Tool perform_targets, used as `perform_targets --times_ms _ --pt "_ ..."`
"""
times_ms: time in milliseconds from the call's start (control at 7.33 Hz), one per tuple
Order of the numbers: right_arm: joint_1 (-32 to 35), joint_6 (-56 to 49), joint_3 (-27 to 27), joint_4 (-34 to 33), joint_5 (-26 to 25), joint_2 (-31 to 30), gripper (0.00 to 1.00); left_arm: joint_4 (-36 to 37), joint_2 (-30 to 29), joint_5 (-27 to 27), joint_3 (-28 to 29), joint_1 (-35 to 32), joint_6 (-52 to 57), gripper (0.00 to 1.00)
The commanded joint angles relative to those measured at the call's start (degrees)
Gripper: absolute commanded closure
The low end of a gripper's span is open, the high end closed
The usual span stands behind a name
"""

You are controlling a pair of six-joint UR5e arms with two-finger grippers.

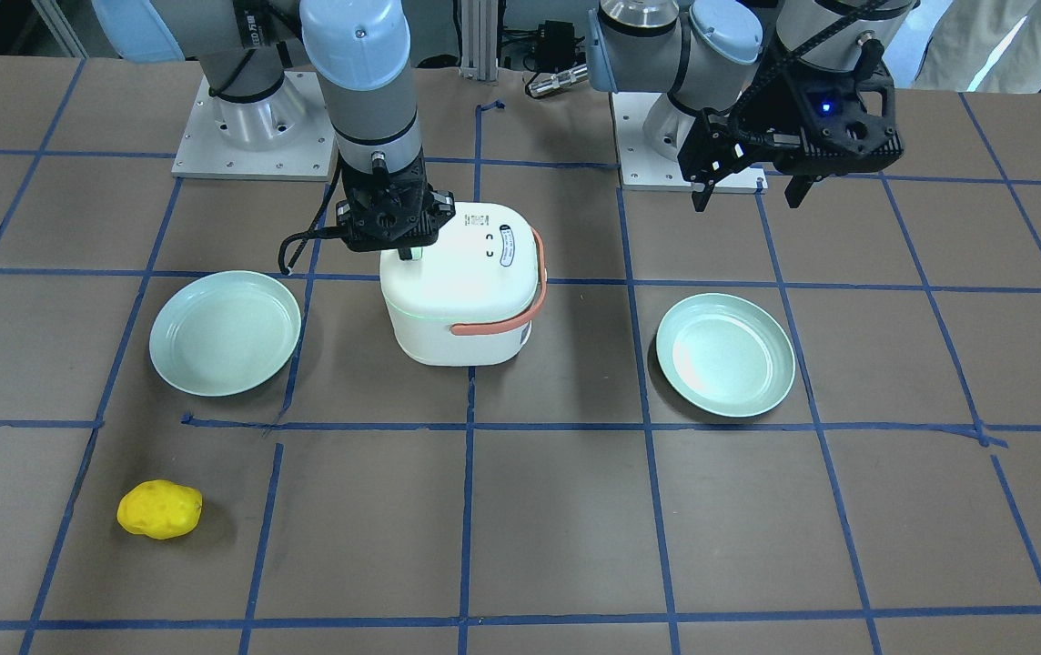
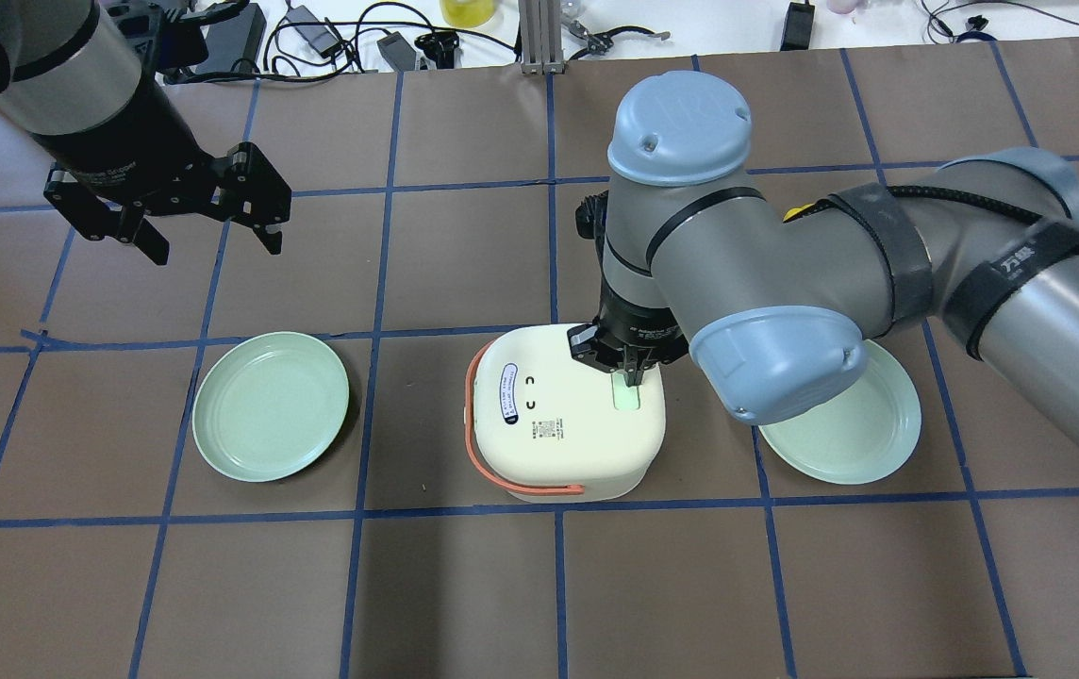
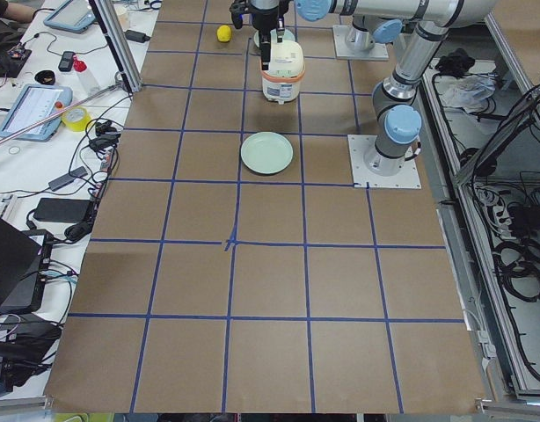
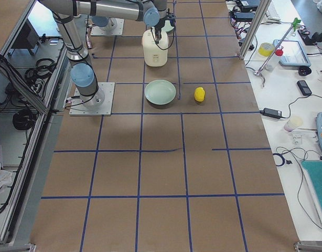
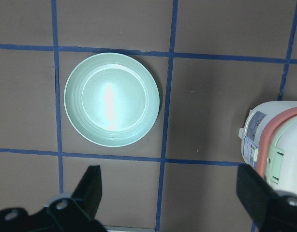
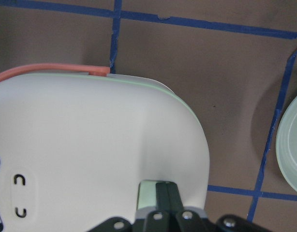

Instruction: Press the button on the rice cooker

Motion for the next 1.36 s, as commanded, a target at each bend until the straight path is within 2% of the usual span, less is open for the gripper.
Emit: perform_targets --times_ms 0,136,273,409,545,682,955,1227 --pt "0.13 -0.06 0.14 -0.12 0.08 0.02 0.97 0.00 0.00 0.00 0.00 0.00 -0.01 0.00" --pt "0.13 -0.32 0.05 -0.12 -0.18 0.02 0.94 0.00 0.00 0.00 0.00 0.00 0.08 0.00" --pt "0.13 0.37 -0.91 -0.03 -1.23 -0.24 0.04 0.00 0.00 0.00 0.00 0.00 0.08 0.00" --pt "-0.22 0.21 -1.26 0.14 -3.33 -1.02 0.00 0.00 0.00 0.00 0.00 0.00 -0.01 0.00" --pt "-0.66 0.20 -3.18 0.49 -4.13 -1.03 0.00 0.00 0.00 0.00 0.00 0.00 0.08 0.00" --pt "-1.97 -0.14 -7.20 2.59 -5.36 -1.03 0.00 0.00 0.00 0.00 0.00 0.00 0.08 0.00" --pt "-8.36 -1.81 -14.07 8.73 -5.46 -1.03 0.00 0.00 0.00 0.00 0.00 0.00 0.08 0.00" --pt "-13.64 -7.52 -19.08 12.08 -4.93 -1.03 0.00 0.00 0.00 0.00 0.00 0.00 0.08 0.00"
